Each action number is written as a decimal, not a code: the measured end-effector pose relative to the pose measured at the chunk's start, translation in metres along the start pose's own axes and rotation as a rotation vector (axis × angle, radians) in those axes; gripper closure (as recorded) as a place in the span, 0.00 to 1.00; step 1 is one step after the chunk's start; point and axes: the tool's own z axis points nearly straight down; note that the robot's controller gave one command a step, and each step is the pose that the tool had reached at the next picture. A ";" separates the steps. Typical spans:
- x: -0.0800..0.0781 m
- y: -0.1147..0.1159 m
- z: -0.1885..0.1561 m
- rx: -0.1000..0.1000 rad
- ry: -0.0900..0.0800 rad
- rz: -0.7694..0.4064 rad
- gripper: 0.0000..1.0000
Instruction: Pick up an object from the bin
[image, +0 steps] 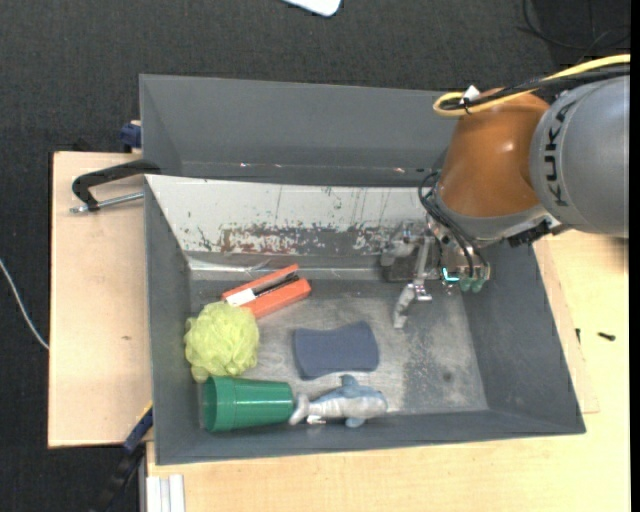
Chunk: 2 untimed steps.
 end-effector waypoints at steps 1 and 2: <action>-0.002 0.000 -0.004 0.001 -0.008 -0.001 0.00; 0.011 0.017 0.015 0.004 -0.017 -0.056 0.00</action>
Offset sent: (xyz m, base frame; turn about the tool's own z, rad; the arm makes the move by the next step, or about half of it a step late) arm -0.0436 0.0585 -0.0599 -0.1737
